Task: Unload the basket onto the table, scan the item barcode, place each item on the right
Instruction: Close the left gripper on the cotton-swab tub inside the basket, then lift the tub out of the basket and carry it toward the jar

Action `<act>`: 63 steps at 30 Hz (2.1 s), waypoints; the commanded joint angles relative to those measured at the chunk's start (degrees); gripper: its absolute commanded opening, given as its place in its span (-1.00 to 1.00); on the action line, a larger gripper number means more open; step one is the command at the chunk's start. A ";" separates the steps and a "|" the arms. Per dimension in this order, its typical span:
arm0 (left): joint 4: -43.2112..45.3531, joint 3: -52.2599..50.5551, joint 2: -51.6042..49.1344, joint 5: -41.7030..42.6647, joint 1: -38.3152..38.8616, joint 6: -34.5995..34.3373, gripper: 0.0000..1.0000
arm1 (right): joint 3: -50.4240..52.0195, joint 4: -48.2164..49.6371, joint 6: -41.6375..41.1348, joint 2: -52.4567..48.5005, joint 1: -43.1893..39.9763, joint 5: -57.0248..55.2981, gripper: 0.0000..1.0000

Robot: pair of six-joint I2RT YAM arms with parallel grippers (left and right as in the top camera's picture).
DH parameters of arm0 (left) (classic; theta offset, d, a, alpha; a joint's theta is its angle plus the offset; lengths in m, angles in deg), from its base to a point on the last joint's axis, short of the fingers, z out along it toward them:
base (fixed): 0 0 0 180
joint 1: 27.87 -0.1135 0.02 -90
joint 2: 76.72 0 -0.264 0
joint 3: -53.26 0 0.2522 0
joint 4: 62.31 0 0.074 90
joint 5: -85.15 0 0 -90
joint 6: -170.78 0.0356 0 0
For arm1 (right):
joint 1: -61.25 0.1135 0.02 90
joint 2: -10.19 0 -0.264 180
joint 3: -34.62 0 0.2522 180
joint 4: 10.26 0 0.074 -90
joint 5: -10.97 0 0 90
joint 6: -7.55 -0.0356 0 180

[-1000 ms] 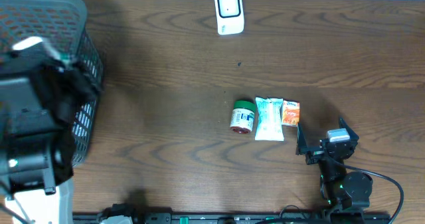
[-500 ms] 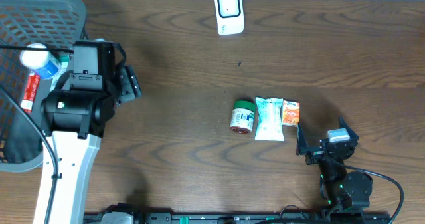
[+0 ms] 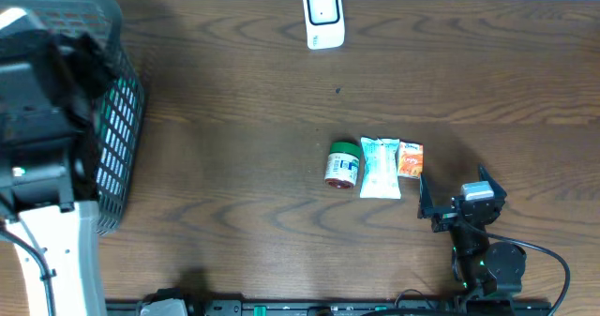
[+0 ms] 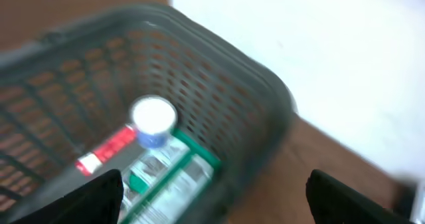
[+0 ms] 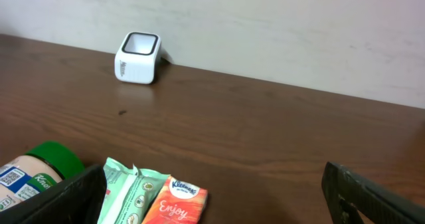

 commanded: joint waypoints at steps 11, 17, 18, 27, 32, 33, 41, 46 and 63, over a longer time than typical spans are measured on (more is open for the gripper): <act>-7.56 22.45 -29.81 18.38 -18.45 0.00 0.78 | 0.04 -0.20 -0.81 0.07 0.31 0.24 0.98; -10.36 29.40 -42.40 16.39 -19.08 6.03 0.86 | 0.04 -0.22 -0.81 0.07 0.31 0.24 0.98; -10.29 29.40 -43.50 15.82 -19.08 6.27 0.86 | 0.04 -0.20 -0.81 0.07 0.31 0.24 0.98; -8.11 29.38 -51.25 15.82 -19.08 9.66 0.93 | 0.04 -0.20 -0.81 0.07 0.31 0.24 0.99; -6.27 29.38 -53.11 15.82 -19.08 9.66 0.93 | 0.04 -0.20 -0.81 0.07 0.31 0.26 0.98; -6.10 29.38 -53.48 15.82 -19.08 9.64 0.93 | 0.04 -0.20 -0.81 0.07 0.31 0.24 0.99; -5.70 29.31 -56.92 15.82 -19.08 9.66 0.93 | 0.04 -0.20 -0.81 0.07 0.31 0.24 0.98; -5.88 29.31 -58.34 15.80 -19.08 9.64 0.91 | 0.04 -0.20 -0.81 0.07 0.31 0.24 0.98; -5.46 29.51 -41.75 15.76 -19.08 9.35 0.40 | 0.04 -0.20 -0.81 0.07 0.31 0.24 0.99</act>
